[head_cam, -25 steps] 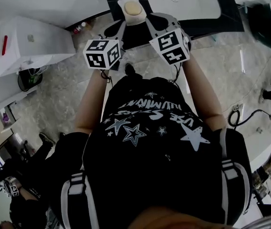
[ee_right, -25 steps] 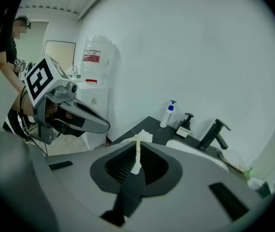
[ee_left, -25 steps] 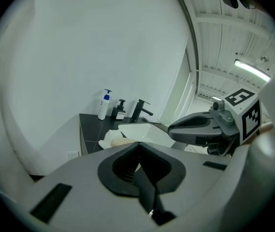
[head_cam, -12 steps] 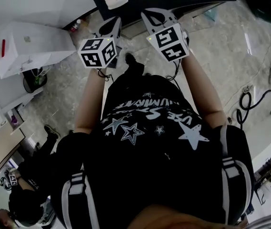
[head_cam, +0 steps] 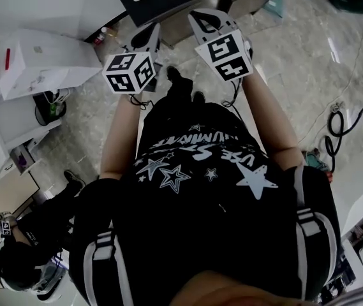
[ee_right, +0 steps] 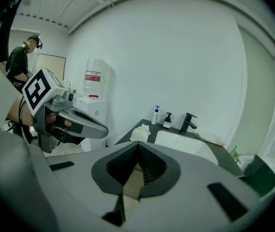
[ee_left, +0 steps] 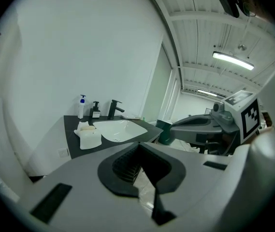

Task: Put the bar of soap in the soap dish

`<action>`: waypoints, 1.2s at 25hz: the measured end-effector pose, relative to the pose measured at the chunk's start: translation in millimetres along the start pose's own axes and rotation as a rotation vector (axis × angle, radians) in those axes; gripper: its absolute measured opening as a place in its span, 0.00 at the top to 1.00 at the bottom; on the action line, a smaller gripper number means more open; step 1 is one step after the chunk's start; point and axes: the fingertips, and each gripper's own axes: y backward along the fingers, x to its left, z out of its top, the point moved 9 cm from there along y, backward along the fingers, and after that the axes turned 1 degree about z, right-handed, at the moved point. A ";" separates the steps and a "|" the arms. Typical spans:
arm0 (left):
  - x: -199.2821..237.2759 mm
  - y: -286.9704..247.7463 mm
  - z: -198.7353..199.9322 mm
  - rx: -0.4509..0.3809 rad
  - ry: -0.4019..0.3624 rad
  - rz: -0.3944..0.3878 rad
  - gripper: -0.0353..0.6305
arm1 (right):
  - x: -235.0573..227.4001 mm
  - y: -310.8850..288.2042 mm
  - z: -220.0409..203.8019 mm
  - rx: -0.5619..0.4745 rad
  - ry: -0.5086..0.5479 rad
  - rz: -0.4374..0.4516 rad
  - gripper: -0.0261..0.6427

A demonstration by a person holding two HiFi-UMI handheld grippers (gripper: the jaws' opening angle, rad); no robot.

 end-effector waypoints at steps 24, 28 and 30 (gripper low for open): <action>21.1 79.5 16.1 -0.015 -0.050 -0.146 0.93 | 89.6 16.6 45.3 -0.071 -0.135 -0.109 0.95; 32.6 92.0 16.4 -0.027 -0.050 -0.177 0.93 | 110.0 15.4 53.1 -0.064 -0.119 -0.135 0.95; 38.2 99.5 15.2 -0.028 -0.053 -0.190 0.93 | 120.3 14.9 56.2 -0.061 -0.118 -0.151 0.95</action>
